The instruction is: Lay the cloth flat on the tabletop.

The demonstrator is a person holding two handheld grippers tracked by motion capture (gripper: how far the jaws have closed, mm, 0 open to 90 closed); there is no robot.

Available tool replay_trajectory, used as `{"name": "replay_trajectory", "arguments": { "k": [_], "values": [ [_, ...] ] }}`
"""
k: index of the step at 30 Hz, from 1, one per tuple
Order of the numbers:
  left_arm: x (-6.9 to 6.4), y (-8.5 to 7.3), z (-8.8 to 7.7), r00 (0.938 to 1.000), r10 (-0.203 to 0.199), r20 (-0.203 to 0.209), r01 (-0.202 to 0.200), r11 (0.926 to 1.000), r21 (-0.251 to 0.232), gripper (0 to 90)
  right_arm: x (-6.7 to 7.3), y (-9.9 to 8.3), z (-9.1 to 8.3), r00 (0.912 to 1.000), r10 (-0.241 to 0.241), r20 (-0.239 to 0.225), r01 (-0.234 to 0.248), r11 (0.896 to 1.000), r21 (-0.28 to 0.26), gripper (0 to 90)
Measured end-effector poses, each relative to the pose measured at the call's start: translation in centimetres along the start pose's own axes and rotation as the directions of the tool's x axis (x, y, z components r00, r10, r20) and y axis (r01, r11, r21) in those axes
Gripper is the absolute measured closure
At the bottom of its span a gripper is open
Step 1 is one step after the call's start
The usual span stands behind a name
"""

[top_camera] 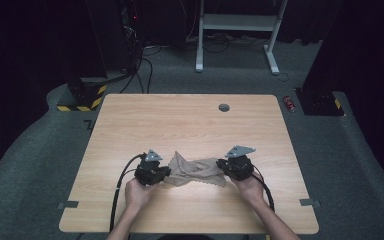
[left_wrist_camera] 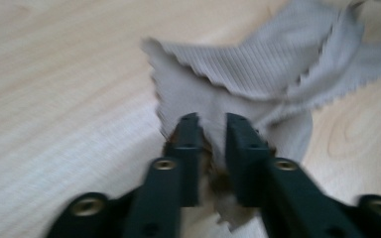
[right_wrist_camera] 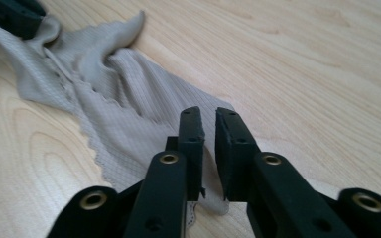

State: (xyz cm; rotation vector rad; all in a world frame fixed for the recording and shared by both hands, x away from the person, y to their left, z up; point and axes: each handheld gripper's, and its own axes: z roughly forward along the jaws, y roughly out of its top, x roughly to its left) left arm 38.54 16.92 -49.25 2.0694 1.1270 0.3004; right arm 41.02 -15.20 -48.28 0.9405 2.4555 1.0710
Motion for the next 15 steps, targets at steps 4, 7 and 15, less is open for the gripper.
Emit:
{"name": "replay_trajectory", "arguments": {
  "k": [4, 7, 15],
  "values": [
    [0.0, 1.2, 0.2, 0.9994, -0.009, -0.033, 0.007, 0.9994, -0.035, 56.9, 0.3, 0.0, -0.9, 0.9994, -0.035, -0.009, 0.035, 0.999, -0.012, 72.0],
    [-0.1, 2.2, 1.4, 0.9982, -0.014, -0.058, 0.013, 0.9997, -0.02, 53.4, 0.4, -0.4, -0.8, 0.9987, -0.046, -0.022, 0.047, 0.999, 0.009, 69.1],
    [0.7, 2.8, 4.1, 0.9923, -0.078, -0.096, 0.078, 0.9969, -0.005, 49.4, -0.4, -1.5, 0.7, 0.9999, -0.004, -0.015, 0.005, 0.997, 0.073, 68.0]
  ]
}}
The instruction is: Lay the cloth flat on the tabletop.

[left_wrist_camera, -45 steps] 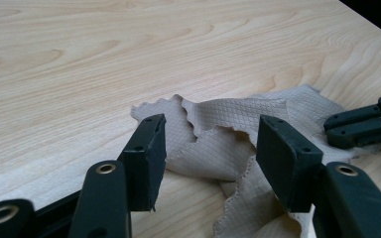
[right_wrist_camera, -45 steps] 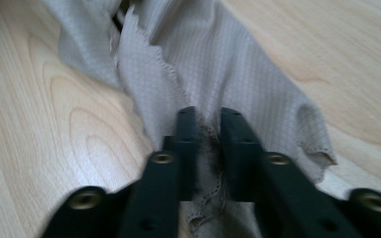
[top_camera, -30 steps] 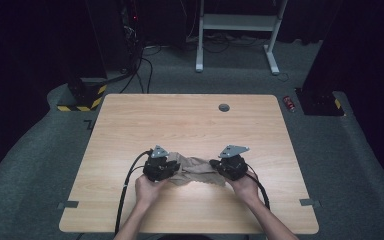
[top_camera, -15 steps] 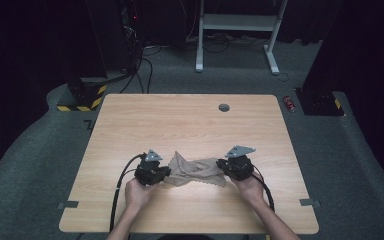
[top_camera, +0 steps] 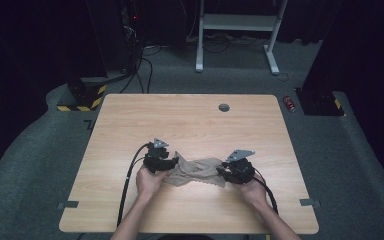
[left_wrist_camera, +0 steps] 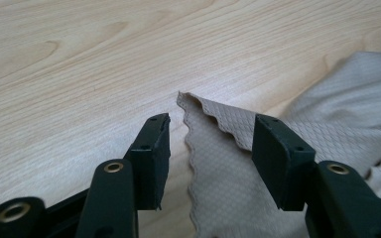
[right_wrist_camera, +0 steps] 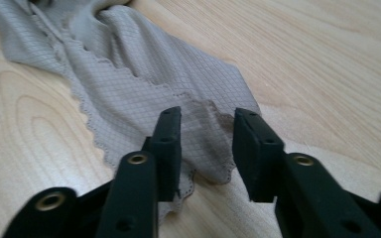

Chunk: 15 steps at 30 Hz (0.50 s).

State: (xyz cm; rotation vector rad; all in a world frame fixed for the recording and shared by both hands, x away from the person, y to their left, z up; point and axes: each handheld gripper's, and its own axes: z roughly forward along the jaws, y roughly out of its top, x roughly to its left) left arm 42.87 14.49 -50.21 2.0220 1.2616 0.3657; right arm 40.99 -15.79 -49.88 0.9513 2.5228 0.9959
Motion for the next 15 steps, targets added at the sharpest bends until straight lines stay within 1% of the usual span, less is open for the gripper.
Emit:
{"name": "replay_trajectory", "arguments": {
  "k": [1, 2, 3, 4, 5, 7, 8, 9, 10, 11, 12, 13, 14, 15],
  "values": [
    [0.0, 0.1, 0.3, 1.0, 0.008, -0.002, -0.008, 1.0, 0.005, 49.4, -0.1, 0.0, 0.1, 1.0, 0.004, -0.002, -0.004, 1.0, 0.004, 72.1],
    [-0.2, 0.2, 0.4, 1.0, 0.006, -0.002, -0.006, 1.0, 0.007, 49.3, -0.2, 0.0, 0.4, 1.0, 0.003, -0.008, -0.003, 1.0, 0.014, 79.1],
    [-0.3, 0.3, 0.7, 0.9998, 0.02, -0.006, -0.02, 0.9997, 0.012, 49.4, -0.2, -0.1, 0.4, 0.9999, 0.006, -0.013, -0.006, 1.0, 0.02, 82.9],
    [-0.4, 0.4, 0.9, 0.9997, 0.026, -0.005, -0.026, 0.9995, 0.017, 50.3, -0.2, -0.1, 0.5, 0.9999, -0.006, -0.011, 0.006, 1.0, 0.023, 88.7],
    [-0.7, 0.4, 1.1, 0.9995, 0.031, -0.003, -0.031, 0.9993, 0.022, 53.0, -0.1, -0.1, 0.5, 0.9999, -0.015, -0.008, 0.015, 1.0, 0.02, 89.8],
    [-0.8, 0.4, 1.4, 0.9989, 0.046, 0.001, -0.046, 0.9987, 0.023, 60.8, 0.0, 0.0, 0.2, 0.9998, -0.02, -0.003, 0.02, 1.0, -0.001, 89.9],
    [-0.9, 0.4, 1.5, 0.9991, 0.043, -0.002, -0.043, 0.9988, 0.024, 64.3, -0.1, 0.1, 0.0, 0.9998, -0.019, 0.0, 0.019, 1.0, -0.009, 89.9],
    [-0.9, 0.4, 1.5, 0.9988, 0.048, -0.008, -0.048, 0.9985, 0.026, 70.9, -0.2, 0.2, -0.5, 1.0, -0.008, 0.003, 0.008, 0.999, -0.033, 89.9],
    [-0.9, 0.4, 1.6, 0.9985, 0.054, -0.005, -0.054, 0.9981, 0.029, 74.7, -0.4, 0.2, -0.9, 1.0, 0.003, 0.007, -0.003, 0.999, -0.052, 89.6],
    [-0.9, 0.3, 1.7, 0.9983, 0.058, -0.003, -0.057, 0.9979, 0.031, 74.7, -0.4, 0.2, -0.9, 1.0, 0.003, 0.007, -0.003, 0.999, -0.052, 89.6],
    [-1.0, 0.3, 1.8, 0.998, 0.064, -0.002, -0.063, 0.9974, 0.035, 77.4, -0.6, 0.2, -1.1, 0.9999, 0.013, 0.009, -0.012, 0.998, -0.062, 85.9],
    [-1.0, 0.3, 1.8, 0.9973, 0.074, 0.001, -0.074, 0.9965, 0.04, 81.6, -1.0, 0.2, -1.2, 0.9993, 0.035, 0.009, -0.035, 0.997, -0.069, 80.2],
    [-1.0, 0.2, 1.9, 0.9973, 0.074, 0.005, -0.074, 0.9965, 0.04, 85.9, -1.3, 0.2, -1.2, 0.9981, 0.061, 0.003, -0.061, 0.996, -0.067, 76.0],
    [-1.0, 0.2, 1.9, 0.9967, 0.081, 0.007, -0.081, 0.996, 0.039, 88.2, -1.4, 0.2, -1.1, 0.9978, 0.067, 0.001, -0.066, 0.996, -0.068, 73.6]
  ]
}}
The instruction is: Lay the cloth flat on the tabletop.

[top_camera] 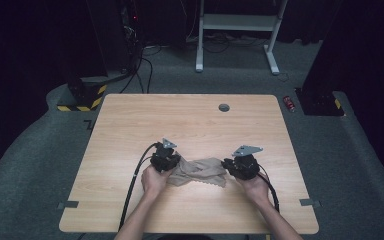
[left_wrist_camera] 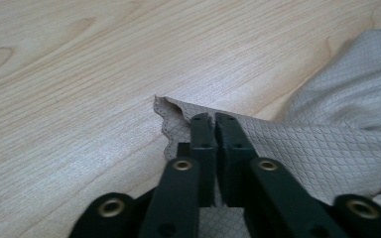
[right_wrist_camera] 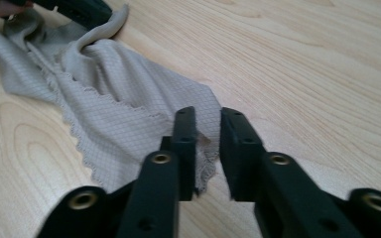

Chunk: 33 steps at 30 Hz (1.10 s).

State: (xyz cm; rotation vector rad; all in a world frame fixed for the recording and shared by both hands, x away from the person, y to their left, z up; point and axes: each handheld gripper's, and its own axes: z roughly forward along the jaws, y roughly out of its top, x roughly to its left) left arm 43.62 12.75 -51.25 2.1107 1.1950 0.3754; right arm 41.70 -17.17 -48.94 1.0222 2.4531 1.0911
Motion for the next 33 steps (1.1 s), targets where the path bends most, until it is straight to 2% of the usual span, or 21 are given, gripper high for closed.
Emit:
{"name": "replay_trajectory", "arguments": {
  "k": [2, 5, 6, 7, 8, 11, 12, 13, 15, 20, 22, 25, 28, 29, 33],
  "values": [
    [-0.1, 0.0, 0.0, 0.9999, 0.006, 0.014, -0.006, 1.0, 0.003, 89.9, -0.1, -0.1, 0.9, 0.9997, 0.023, -0.012, -0.023, 0.999, 0.022, 65.9],
    [-0.1, 0.0, -0.2, 0.9997, 0.017, 0.014, -0.017, 0.9998, 0.001, 90.0, 0.0, -0.1, 1.5, 0.9993, 0.026, -0.026, -0.026, 0.999, 0.036, 66.7],
    [-0.1, 0.0, -0.5, 0.9997, 0.021, 0.012, -0.021, 0.9997, -0.013, 89.9, 0.1, -0.1, 2.0, 0.9985, 0.024, -0.05, -0.022, 0.999, 0.046, 82.2],
    [0.0, 0.0, -0.7, 0.9997, 0.023, 0.006, -0.022, 0.9995, -0.021, 89.9, 0.2, -0.1, 2.1, 0.9985, 0.006, -0.055, -0.004, 0.999, 0.043, 88.3],
    [0.0, 0.1, -1.0, 0.9999, 0.016, 0.001, -0.016, 0.9993, -0.033, 89.6, 0.4, -0.1, 2.0, 0.9985, -0.012, -0.054, 0.014, 0.999, 0.036, 89.6],
    [0.3, 0.2, -1.4, 0.9998, 0.013, -0.015, -0.014, 0.9984, -0.055, 78.4, 0.5, 0.1, 1.5, 0.9985, -0.026, -0.048, 0.027, 0.999, 0.018, 89.9],
    [0.6, 0.2, -1.7, 0.9995, 0.006, -0.031, -0.008, 0.9974, -0.071, 74.0, 0.4, 0.4, 0.7, 0.999, -0.026, -0.036, 0.025, 1.0, -0.007, 89.9],
    [0.6, 0.2, -1.7, 0.9995, 0.006, -0.031, -0.008, 0.9974, -0.071, 70.7, 0.4, 0.4, 0.7, 0.999, -0.026, -0.036, 0.025, 1.0, -0.007, 89.9],
    [0.9, 0.2, -1.8, 0.9993, -0.007, -0.035, 0.004, 0.9974, -0.072, 67.4, 0.1, 0.7, -0.1, 0.9995, -0.019, -0.026, 0.018, 0.999, -0.043, 90.0],
    [1.3, 0.1, -1.2, 0.9975, -0.02, -0.067, 0.018, 0.999, -0.041, 53.3, -0.4, 2.0, -1.4, 0.9998, -0.019, 0.007, 0.019, 0.996, -0.085, 90.0],
    [1.3, 0.1, -0.9, 0.9977, -0.028, -0.062, 0.026, 0.999, -0.035, 52.4, -0.5, 2.2, -1.4, 0.9997, -0.019, 0.017, 0.02, 0.996, -0.087, 90.0],
    [1.2, 0.0, -0.6, 0.9976, -0.017, -0.067, 0.016, 0.9997, -0.02, 50.1, -1.0, 2.4, -1.4, 0.9991, 0.006, 0.042, -0.002, 0.995, -0.097, 90.0],
    [1.4, -0.1, -0.2, 0.9958, -0.009, -0.091, 0.01, 0.9999, 0.01, 49.4, -1.9, 2.6, -1.3, 0.9961, 0.053, 0.071, -0.045, 0.993, -0.105, 90.0],
    [1.5, -0.2, -0.2, 0.9956, -0.008, -0.093, 0.009, 1.0, 0.004, 49.1, -2.4, 2.7, -1.3, 0.9932, 0.078, 0.086, -0.068, 0.991, -0.113, 90.0],
    [1.6, -0.2, -0.2, 0.9952, -0.005, -0.097, 0.005, 1.0, 0.001, 50.0, -2.8, 2.4, -1.1, 0.9899, 0.095, 0.105, -0.085, 0.992, -0.094, 90.0]
  ]
}}
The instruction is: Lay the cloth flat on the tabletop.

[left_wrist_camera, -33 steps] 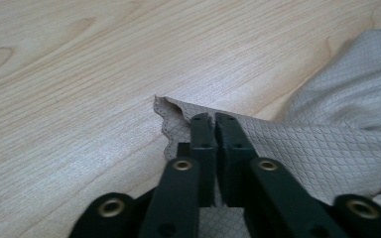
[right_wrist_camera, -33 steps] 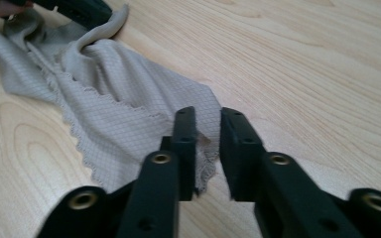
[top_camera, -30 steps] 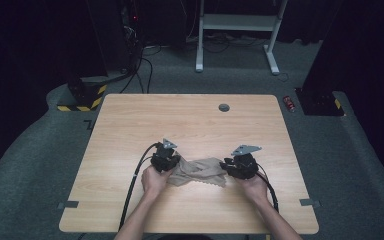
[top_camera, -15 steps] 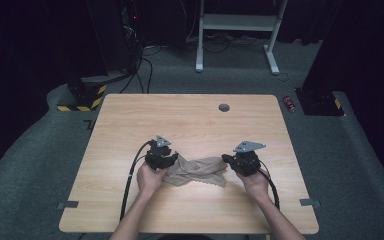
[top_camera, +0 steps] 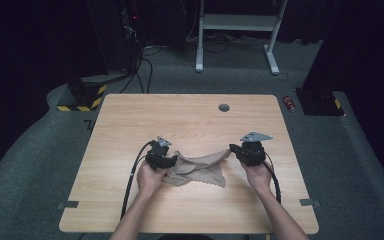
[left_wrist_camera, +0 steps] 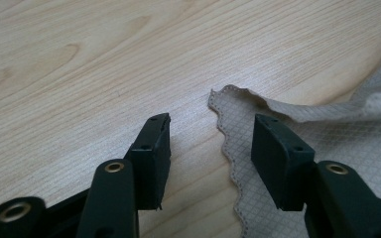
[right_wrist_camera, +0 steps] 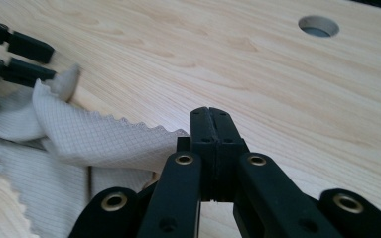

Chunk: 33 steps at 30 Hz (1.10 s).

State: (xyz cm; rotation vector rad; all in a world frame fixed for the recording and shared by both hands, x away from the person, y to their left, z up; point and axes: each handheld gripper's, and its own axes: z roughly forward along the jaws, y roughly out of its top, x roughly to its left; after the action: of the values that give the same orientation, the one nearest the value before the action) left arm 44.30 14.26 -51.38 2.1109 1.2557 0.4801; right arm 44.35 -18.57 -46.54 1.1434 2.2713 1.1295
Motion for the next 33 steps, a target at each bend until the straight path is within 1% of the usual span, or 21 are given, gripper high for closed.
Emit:
{"name": "replay_trajectory", "arguments": {
  "k": [3, 5, 6, 7, 8, 9, 10, 12, 13, 14, 15, 19, 21, 22, 23, 24, 26, 27, 29, 31, 33],
  "values": [
    [-0.1, 0.1, 0.0, 0.9997, 0.016, 0.017, -0.016, 0.9998, -0.009, 59.2, -0.2, 0.0, 0.2, 1.0, -0.001, 0.006, 0.001, 1.0, 0.005, 89.9],
    [-0.4, 0.4, 0.0, 0.9973, 0.052, 0.052, -0.052, 0.9986, 0.012, 72.8, -0.2, 0.1, 0.4, 1.0, -0.002, 0.003, 0.002, 1.0, 0.006, 90.0],
    [-0.6, 0.8, 0.1, 0.9949, 0.076, 0.066, -0.079, 0.9962, 0.036, 84.6, 0.0, 0.3, 0.6, 0.9999, -0.01, 0.008, 0.009, 1.0, 0.025, 90.0],
    [-0.6, 0.8, 0.1, 0.9949, 0.076, 0.066, -0.079, 0.9962, 0.036, 88.1, 0.0, 0.3, 0.6, 0.9999, -0.01, 0.008, 0.009, 1.0, 0.025, 90.0],
    [-0.9, 1.0, 0.2, 0.9941, 0.093, 0.056, -0.095, 0.9947, 0.038, 88.1, 0.0, 0.4, 0.6, 0.9997, -0.021, 0.01, 0.021, 0.999, 0.026, 90.0],
    [-0.9, 1.0, 0.2, 0.9937, 0.097, 0.055, -0.099, 0.9944, 0.037, 89.3, 0.1, 0.8, 0.6, 0.9995, -0.029, 0.011, 0.029, 0.999, 0.025, 90.0],
    [-0.7, 1.0, 0.2, 0.9948, 0.081, 0.062, -0.083, 0.9958, 0.037, 89.6, 0.1, 1.0, 0.5, 0.9994, -0.032, 0.013, 0.032, 0.999, 0.025, 90.0],
    [-0.4, 0.9, 0.1, 0.996, 0.067, 0.059, -0.068, 0.9972, 0.029, 89.8, 0.1, 1.5, 0.4, 0.9993, -0.034, 0.016, 0.034, 0.999, 0.023, 90.0],
    [-0.1, 0.9, -0.4, 0.9973, 0.056, 0.048, -0.056, 0.9984, 0.001, 89.8, 0.0, 1.9, 0.4, 0.9986, -0.045, 0.027, 0.044, 0.999, 0.025, 90.0],
    [-0.1, 0.9, -0.4, 0.9973, 0.056, 0.048, -0.056, 0.9984, 0.001, 89.8, 0.0, 1.9, 0.4, 0.9986, -0.045, 0.027, 0.044, 0.999, 0.025, 90.0],
    [0.1, 1.0, -0.8, 0.9981, 0.049, 0.038, -0.048, 0.9986, -0.024, 89.8, -0.1, 2.1, 0.4, 0.9986, -0.042, 0.033, 0.041, 0.999, 0.026, 90.0],
    [0.8, 1.4, -1.9, 0.9997, 0.024, -0.009, -0.025, 0.9954, -0.092, 89.8, -0.5, 2.7, 0.9, 0.9982, -0.024, 0.054, 0.023, 0.999, 0.026, 90.0],
    [1.4, 1.3, -1.7, 0.9993, -0.005, -0.038, 0.001, 0.9949, -0.101, 89.7, -0.6, 3.3, 1.6, 0.9973, -0.019, 0.071, 0.017, 1.0, 0.025, 90.0],
    [1.4, 1.3, -1.7, 0.9993, -0.005, -0.038, 0.001, 0.9949, -0.101, 89.6, -0.6, 3.3, 1.6, 0.9973, -0.019, 0.071, 0.017, 1.0, 0.025, 90.0],
    [1.6, 1.2, -1.4, 0.9989, -0.019, -0.043, 0.014, 0.9951, -0.098, 89.6, -0.7, 3.4, 1.9, 0.9972, -0.015, 0.073, 0.013, 0.999, 0.032, 89.9],
    [1.7, 1.1, -1.3, 0.9985, -0.024, -0.049, 0.02, 0.995, -0.097, 89.5, -0.7, 3.6, 2.4, 0.9966, -0.001, 0.083, -0.003, 0.999, 0.048, 89.9],
    [1.9, 1.1, -0.9, 0.9976, -0.034, -0.061, 0.028, 0.9949, -0.097, 89.3, -0.8, 3.7, 3.4, 0.9949, 0.001, 0.101, -0.007, 0.998, 0.065, 89.9],
    [1.9, 1.0, -0.8, 0.9971, -0.044, -0.062, 0.038, 0.9946, -0.096, 89.1, -0.9, 3.7, 3.7, 0.9944, 0.0, 0.106, -0.008, 0.998, 0.07, 89.8],
    [2.0, 1.1, -0.7, 0.9967, -0.068, -0.044, 0.063, 0.9929, -0.101, 87.2, -0.9, 3.8, 4.3, 0.9932, 0.01, 0.116, -0.019, 0.997, 0.079, 89.1],
    [1.9, 1.1, -1.0, 0.9976, -0.066, -0.022, 0.063, 0.9915, -0.114, 79.4, -0.9, 3.8, 4.5, 0.9931, 0.02, 0.115, -0.028, 0.997, 0.075, 82.1],
    [1.6, 1.2, -1.6, 0.9988, -0.049, -0.006, 0.048, 0.9918, -0.118, 72.7, -0.8, 3.6, 4.1, 0.995, 0.023, 0.097, -0.029, 0.998, 0.064, 79.6]
  ]
}}
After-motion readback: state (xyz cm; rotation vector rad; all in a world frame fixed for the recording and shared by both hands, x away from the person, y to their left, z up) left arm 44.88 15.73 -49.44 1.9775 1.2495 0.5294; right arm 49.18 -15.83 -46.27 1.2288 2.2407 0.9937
